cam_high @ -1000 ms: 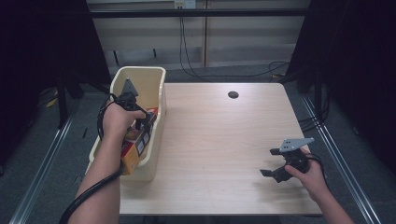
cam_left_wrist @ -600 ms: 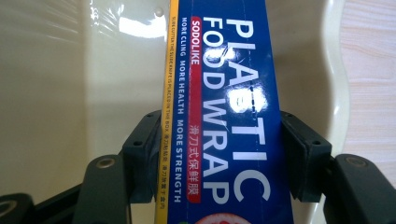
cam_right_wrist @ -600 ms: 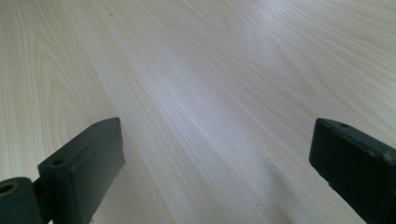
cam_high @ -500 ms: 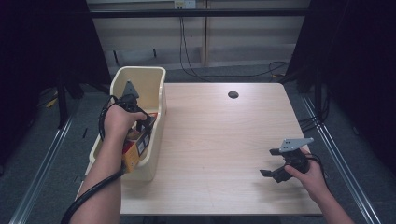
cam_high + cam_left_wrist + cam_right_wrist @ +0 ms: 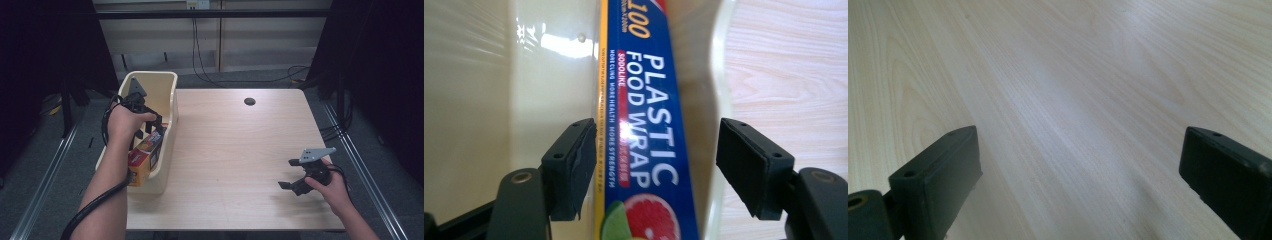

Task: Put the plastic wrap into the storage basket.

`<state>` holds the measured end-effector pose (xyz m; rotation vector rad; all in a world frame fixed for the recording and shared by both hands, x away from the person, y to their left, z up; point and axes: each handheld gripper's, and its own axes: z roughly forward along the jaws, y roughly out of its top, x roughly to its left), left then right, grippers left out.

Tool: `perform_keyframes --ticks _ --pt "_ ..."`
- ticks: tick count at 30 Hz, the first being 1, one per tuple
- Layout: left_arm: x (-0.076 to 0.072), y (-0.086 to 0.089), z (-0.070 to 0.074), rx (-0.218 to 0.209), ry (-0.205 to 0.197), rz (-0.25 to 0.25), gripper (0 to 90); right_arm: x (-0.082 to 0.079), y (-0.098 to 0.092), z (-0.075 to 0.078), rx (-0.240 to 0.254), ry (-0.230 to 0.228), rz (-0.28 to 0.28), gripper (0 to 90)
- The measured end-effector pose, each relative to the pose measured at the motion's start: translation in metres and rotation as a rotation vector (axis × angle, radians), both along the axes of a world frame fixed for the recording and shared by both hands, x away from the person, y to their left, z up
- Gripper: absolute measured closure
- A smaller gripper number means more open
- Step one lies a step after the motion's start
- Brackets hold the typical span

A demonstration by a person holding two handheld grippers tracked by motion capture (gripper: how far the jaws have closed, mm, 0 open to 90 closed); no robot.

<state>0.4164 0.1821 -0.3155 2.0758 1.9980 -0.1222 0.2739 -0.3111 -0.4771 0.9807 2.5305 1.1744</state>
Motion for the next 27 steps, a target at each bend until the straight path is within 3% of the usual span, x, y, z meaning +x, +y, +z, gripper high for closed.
perform_keyframes --ticks 14,19,27 --pt "-0.002 -0.003 0.021 -0.030 -0.081 -0.030 14.5 0.000 0.000 0.000 -0.006 0.000 -0.001 3.3" --pt "-0.003 -0.002 0.027 -0.040 -0.101 -0.051 11.6 0.000 0.000 0.000 -0.003 0.002 0.001 3.3" --pt "-0.006 -0.011 0.033 -0.093 -0.121 -0.092 10.4 0.000 0.000 0.000 -0.002 0.001 0.002 3.3"
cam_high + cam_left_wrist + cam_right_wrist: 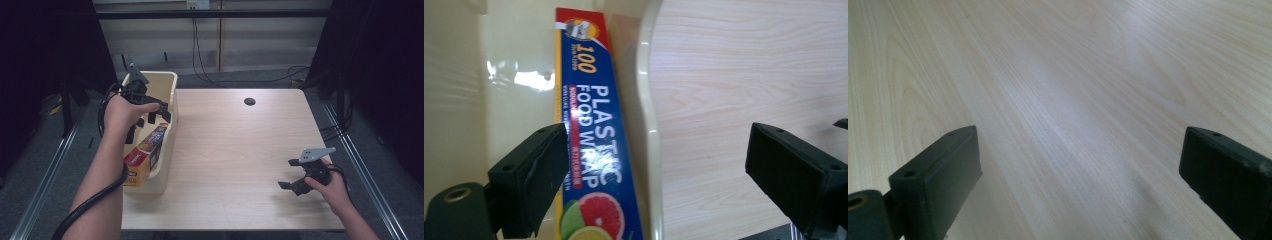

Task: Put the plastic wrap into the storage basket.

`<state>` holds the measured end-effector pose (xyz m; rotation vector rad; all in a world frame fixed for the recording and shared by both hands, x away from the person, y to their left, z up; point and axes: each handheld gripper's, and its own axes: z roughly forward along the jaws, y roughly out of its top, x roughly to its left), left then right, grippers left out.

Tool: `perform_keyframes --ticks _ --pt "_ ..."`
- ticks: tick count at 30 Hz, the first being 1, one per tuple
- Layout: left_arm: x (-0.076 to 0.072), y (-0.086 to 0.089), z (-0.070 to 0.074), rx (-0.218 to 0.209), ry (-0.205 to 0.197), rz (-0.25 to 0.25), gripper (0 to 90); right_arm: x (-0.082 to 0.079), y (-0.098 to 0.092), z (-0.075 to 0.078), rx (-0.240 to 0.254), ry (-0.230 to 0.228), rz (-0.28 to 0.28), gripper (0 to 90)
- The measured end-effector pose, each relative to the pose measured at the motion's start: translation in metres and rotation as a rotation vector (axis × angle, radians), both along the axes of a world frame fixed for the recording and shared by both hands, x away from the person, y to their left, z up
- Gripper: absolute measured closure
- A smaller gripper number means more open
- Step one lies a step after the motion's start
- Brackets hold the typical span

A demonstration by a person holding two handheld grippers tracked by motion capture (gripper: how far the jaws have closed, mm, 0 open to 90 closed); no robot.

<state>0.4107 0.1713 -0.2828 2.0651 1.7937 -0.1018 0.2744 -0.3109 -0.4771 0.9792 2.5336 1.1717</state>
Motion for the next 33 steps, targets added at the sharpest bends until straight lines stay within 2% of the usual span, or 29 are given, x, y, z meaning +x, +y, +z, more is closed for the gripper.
perform_keyframes --ticks 2,6,10,11,18,23,33 --pt "0.000 -0.002 0.000 -0.004 -0.004 -0.012 10.4 0.000 0.000 0.000 -0.004 -0.001 -0.002 3.3" --pt "-0.002 -0.015 0.001 -0.040 -0.021 -0.056 10.5 -0.001 -0.001 0.001 0.000 0.000 -0.004 3.3" --pt "-0.003 -0.024 0.000 -0.038 -0.027 -0.089 10.4 -0.001 -0.001 0.001 0.000 -0.003 -0.005 3.3" --pt "-0.004 -0.028 0.001 -0.036 -0.036 -0.111 10.3 -0.002 -0.001 0.001 -0.004 -0.006 -0.007 3.3" --pt "-0.007 -0.044 0.000 -0.063 -0.069 -0.166 8.0 -0.001 -0.001 0.001 -0.002 -0.005 -0.004 3.3" --pt "-0.009 -0.054 -0.006 -0.088 -0.070 -0.198 5.5 -0.001 -0.001 0.001 0.000 -0.006 -0.004 3.3" --pt "-0.013 -0.073 -0.014 -0.094 -0.085 -0.279 5.4 -0.001 0.000 0.001 -0.004 -0.005 -0.004 3.3"
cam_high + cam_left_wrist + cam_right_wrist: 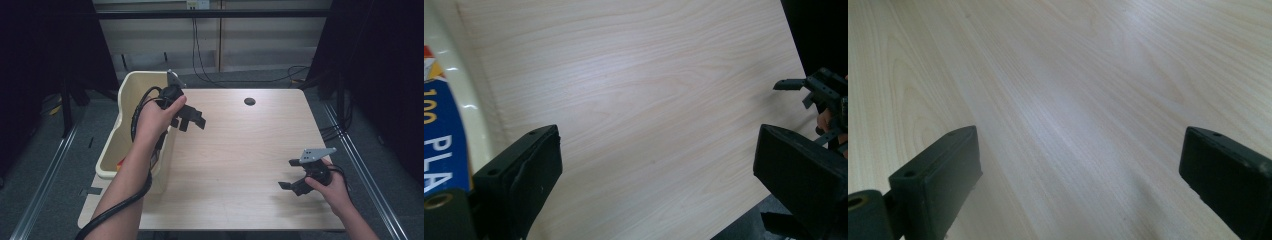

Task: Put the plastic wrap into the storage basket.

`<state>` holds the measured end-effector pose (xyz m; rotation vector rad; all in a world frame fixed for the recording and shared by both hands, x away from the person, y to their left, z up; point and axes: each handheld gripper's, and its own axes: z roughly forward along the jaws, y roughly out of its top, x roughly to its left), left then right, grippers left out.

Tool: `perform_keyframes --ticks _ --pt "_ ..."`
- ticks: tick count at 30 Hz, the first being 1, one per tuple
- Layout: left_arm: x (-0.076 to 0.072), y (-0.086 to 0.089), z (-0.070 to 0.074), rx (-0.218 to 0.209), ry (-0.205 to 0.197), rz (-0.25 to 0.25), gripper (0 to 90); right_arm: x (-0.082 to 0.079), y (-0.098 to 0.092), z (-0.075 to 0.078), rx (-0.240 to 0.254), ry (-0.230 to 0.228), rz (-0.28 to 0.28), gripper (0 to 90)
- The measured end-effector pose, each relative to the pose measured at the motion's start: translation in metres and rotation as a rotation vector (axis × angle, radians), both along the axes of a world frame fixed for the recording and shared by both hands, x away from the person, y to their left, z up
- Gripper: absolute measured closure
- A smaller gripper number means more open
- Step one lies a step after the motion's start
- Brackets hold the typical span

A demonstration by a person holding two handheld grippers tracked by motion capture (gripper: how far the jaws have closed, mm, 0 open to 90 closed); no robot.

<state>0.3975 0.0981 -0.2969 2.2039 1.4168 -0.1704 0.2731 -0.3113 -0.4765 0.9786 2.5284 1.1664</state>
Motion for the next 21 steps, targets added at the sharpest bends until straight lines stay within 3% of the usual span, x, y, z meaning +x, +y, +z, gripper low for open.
perform_keyframes --ticks 21 --pt "-0.011 -0.038 -0.030 -0.034 -0.001 -0.111 5.0 0.000 0.000 0.000 -0.001 -0.004 -0.001 3.3"
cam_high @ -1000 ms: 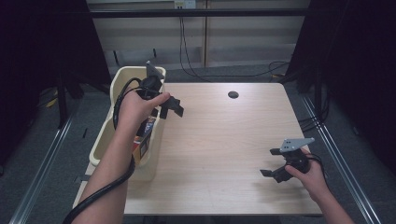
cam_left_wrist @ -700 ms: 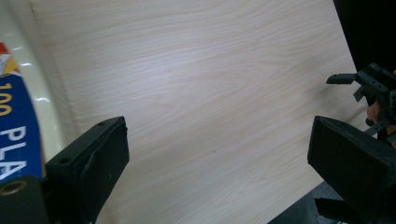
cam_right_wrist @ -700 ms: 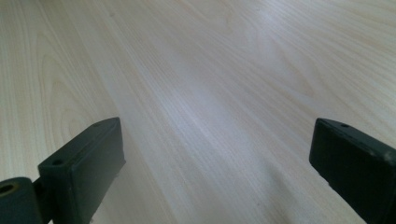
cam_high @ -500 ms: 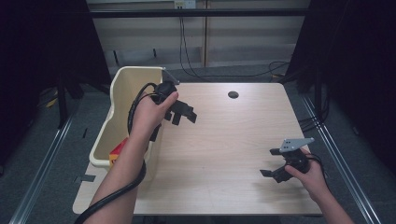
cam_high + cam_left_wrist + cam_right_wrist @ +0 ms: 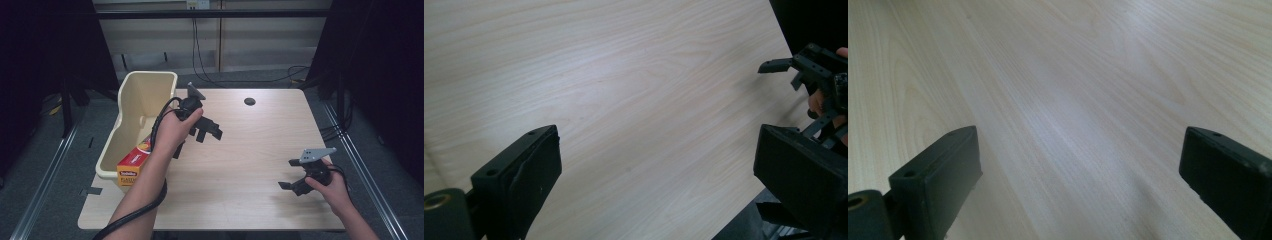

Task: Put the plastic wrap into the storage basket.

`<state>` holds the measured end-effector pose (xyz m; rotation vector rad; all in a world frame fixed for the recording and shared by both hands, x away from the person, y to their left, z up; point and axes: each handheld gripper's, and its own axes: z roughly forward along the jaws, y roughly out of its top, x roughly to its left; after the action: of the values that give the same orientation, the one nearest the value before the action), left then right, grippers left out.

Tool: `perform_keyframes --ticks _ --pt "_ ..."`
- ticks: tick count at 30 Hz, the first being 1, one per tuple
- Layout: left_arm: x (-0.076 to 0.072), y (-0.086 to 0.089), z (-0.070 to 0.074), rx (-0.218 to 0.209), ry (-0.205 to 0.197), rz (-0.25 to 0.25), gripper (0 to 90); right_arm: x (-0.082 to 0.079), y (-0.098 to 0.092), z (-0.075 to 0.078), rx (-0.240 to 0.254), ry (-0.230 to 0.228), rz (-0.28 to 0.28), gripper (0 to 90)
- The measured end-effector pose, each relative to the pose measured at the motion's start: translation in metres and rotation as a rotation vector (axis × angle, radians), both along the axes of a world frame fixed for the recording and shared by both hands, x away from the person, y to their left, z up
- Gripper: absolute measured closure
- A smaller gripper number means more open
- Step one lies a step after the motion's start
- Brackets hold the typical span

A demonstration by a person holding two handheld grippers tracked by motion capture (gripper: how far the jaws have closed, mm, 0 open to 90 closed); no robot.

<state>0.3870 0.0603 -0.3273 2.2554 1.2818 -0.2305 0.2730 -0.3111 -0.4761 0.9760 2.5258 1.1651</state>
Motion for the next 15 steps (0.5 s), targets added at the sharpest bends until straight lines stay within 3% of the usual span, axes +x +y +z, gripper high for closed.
perform_keyframes --ticks 8,10,15 --pt "-0.003 -0.011 -0.014 0.002 0.004 -0.034 5.2 0.000 0.000 0.000 -0.001 0.000 0.001 3.3" --pt "-0.006 -0.017 -0.018 -0.010 -0.015 -0.024 5.0 0.000 0.000 0.000 0.000 0.004 -0.001 3.4" --pt "-0.008 -0.024 -0.030 0.007 -0.001 -0.057 5.2 0.000 0.000 0.001 0.000 0.004 0.003 3.3"
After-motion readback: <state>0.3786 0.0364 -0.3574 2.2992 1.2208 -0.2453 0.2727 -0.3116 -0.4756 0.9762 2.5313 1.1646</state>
